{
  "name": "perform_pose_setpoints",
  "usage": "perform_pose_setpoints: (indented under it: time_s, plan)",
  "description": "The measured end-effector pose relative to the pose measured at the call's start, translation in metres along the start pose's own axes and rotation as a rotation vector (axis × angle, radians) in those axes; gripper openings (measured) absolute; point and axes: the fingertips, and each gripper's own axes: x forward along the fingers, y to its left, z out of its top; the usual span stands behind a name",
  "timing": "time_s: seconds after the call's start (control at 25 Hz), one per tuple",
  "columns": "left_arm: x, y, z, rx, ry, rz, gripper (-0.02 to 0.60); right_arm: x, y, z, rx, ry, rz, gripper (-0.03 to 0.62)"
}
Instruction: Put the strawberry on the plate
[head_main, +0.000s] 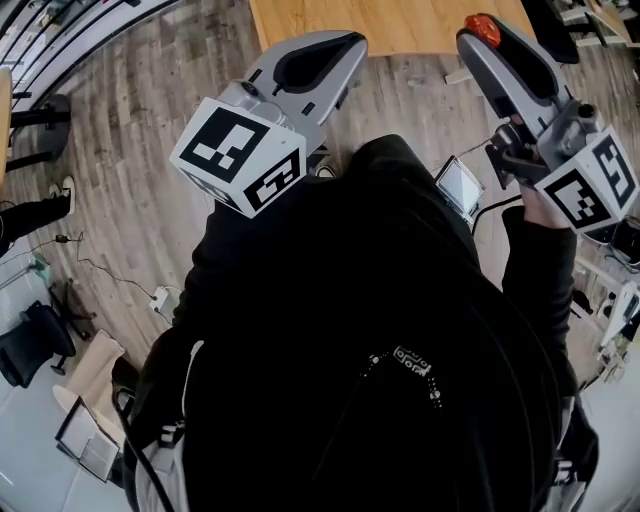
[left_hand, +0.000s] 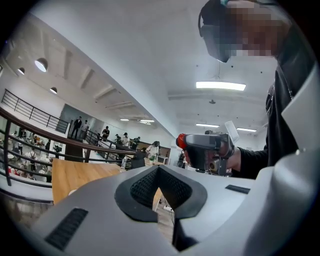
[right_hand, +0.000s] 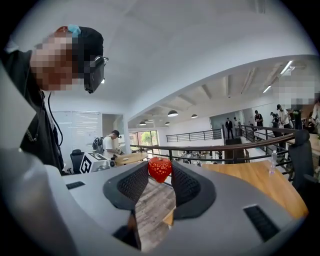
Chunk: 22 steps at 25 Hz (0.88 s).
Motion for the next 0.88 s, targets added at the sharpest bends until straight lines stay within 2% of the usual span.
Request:
perform_pose_setpoints:
  time_s: [0.2, 0.48, 0.76, 0.88]
  plan:
    - [0.006, 0.009, -0.003, 0.019, -0.017, 0.031, 0.005, 0.007, -0.01, -0.008, 0.079, -0.013, 0.058, 0.153]
    - [-0.009, 0.01, 0.012, 0.064, -0.03, 0.096, 0.005, 0.014, -0.007, -0.002, 0.077, -0.039, 0.117, 0.153]
    - [-0.008, 0.033, 0.016, 0.061, -0.025, 0.134, 0.005, 0.046, -0.012, 0.009, 0.069, -0.041, 0.184, 0.153]
    - [0.0, 0.036, 0.01, 0.111, 0.014, 0.17, 0.005, 0.049, -0.021, 0.005, 0.079, -0.031, 0.198, 0.153]
